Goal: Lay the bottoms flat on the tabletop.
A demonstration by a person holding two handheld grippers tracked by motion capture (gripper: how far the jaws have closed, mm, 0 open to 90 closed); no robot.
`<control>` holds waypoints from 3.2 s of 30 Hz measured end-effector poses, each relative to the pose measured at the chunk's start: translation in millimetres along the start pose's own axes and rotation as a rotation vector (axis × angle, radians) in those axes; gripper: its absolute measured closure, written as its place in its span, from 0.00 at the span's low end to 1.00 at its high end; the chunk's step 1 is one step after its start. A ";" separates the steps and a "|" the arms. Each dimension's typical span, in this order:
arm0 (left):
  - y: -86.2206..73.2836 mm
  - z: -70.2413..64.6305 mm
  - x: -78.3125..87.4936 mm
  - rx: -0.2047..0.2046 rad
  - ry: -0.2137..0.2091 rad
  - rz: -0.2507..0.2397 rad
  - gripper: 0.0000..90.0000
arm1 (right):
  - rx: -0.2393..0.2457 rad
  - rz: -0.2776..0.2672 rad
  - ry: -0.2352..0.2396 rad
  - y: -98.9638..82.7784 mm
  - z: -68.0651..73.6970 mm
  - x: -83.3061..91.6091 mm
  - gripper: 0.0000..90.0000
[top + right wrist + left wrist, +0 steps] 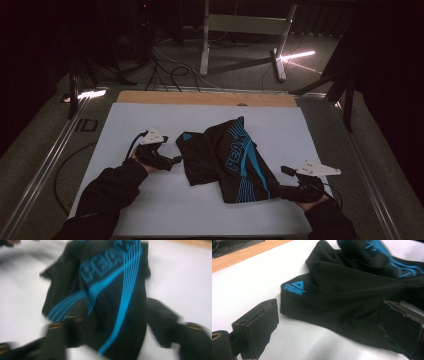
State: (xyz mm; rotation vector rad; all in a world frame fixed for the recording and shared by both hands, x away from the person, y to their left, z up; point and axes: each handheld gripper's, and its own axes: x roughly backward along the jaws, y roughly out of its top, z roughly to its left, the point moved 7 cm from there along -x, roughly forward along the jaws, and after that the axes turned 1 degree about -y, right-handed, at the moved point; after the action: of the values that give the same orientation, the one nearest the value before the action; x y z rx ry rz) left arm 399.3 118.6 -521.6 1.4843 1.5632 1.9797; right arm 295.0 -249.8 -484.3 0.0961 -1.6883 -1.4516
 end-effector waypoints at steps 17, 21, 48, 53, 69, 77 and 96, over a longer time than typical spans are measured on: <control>15.0 41.8 -62.8 0.056 -0.064 0.116 0.14 | 0.041 0.094 -0.036 20.3 -32.5 -109.2 0.17; 10.4 44.4 -75.4 0.070 -0.054 0.144 0.17 | 0.044 0.121 -0.049 18.1 -37.5 -120.8 0.22; 15.1 36.3 -36.8 0.009 -0.100 0.121 0.97 | 0.138 0.178 -0.086 20.5 -37.1 -112.9 1.00; 11.5 32.1 -7.4 -0.003 -0.094 0.109 0.97 | 0.140 0.148 -0.083 25.3 -34.4 -101.2 1.00; -31.3 -38.4 85.7 0.021 -0.112 0.037 0.97 | 0.117 0.092 -0.099 17.0 -31.3 -53.2 1.00; -60.8 -82.3 98.8 0.050 -0.162 0.090 0.96 | 0.098 0.127 -0.102 -10.0 -24.3 -26.9 1.00; -88.4 -136.3 109.5 0.099 -0.295 0.161 0.95 | 0.045 0.244 -0.070 -59.9 -16.2 -14.5 0.99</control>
State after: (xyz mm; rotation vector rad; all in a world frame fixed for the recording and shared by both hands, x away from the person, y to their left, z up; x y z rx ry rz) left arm 205.5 147.0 -522.6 1.8957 1.4735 1.6824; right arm 286.5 -272.6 -543.2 -0.1332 -1.7239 -1.2479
